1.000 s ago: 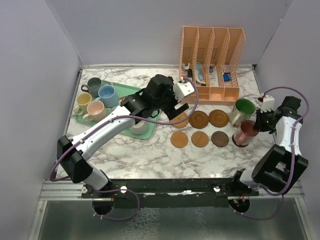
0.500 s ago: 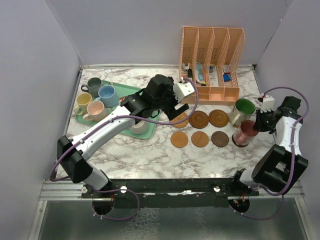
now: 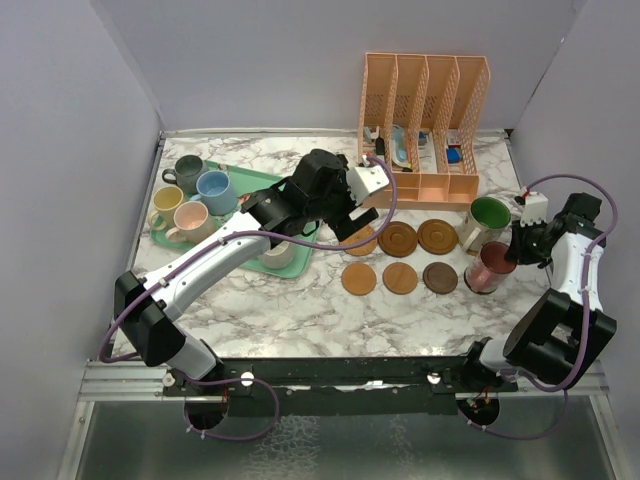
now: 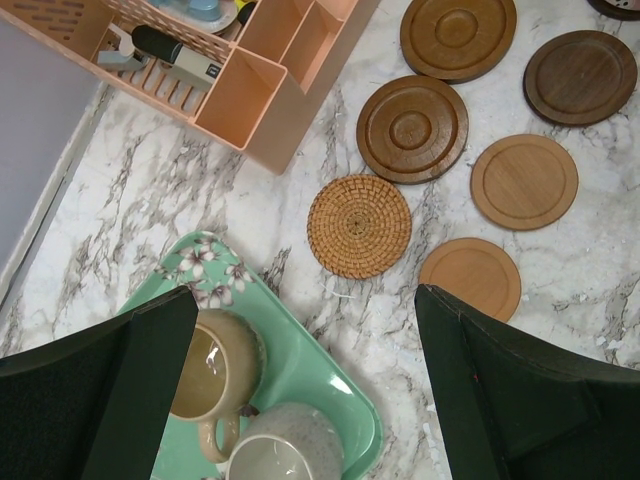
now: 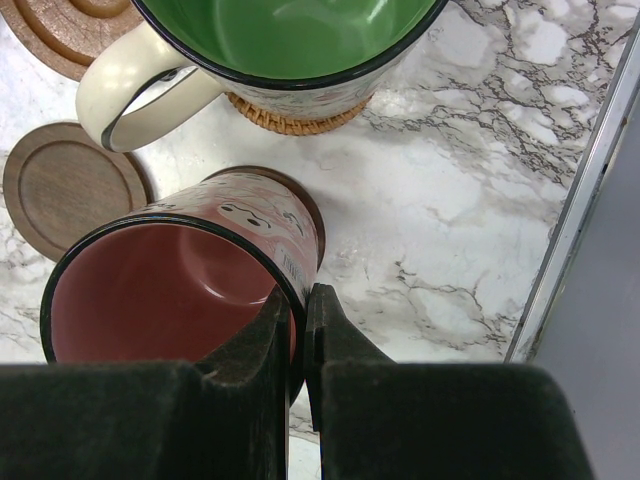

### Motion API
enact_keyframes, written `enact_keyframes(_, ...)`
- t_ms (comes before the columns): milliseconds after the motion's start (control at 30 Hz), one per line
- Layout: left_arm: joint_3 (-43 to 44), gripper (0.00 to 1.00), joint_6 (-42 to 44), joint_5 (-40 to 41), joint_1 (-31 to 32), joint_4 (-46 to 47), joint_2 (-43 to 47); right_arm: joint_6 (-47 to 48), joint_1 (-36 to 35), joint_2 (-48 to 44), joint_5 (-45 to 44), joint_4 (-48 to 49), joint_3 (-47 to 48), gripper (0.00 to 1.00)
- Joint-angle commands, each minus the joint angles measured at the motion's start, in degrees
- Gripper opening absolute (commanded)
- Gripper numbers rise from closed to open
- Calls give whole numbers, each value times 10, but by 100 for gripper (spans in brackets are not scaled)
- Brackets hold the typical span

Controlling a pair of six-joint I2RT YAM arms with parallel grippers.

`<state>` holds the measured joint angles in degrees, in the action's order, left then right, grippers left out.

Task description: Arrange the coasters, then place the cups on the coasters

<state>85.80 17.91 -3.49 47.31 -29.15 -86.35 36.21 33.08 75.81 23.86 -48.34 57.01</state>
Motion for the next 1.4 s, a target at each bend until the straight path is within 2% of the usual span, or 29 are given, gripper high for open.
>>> enact_keyframes(0,-3,95,3,-14,-2,-4,13,2,4,-13,9,21,1,1)
enact_keyframes(100,-2,95,3,-15,-2,-4,12,6,4,-7,7,22,-1,3)
enact_keyframes(367,0,95,3,-15,-1,-6,11,14,4,-3,11,17,6,17)
enact_keyframes(800,-5,95,5,-12,-6,-7,17,8,4,6,31,-1,39,33)
enact_keyframes(900,-5,96,5,-10,-13,-7,21,4,4,5,38,-17,65,41)
enact_keyframes(1133,-6,96,-16,-72,-67,-11,40,-22,1,10,86,-57,147,69)
enact_keyframes(1200,-8,99,-19,-86,-87,-11,45,-26,-2,8,103,-67,165,72)
enact_keyframes(1367,-19,99,-16,-85,-145,-13,52,-53,-27,1,132,-75,202,72)
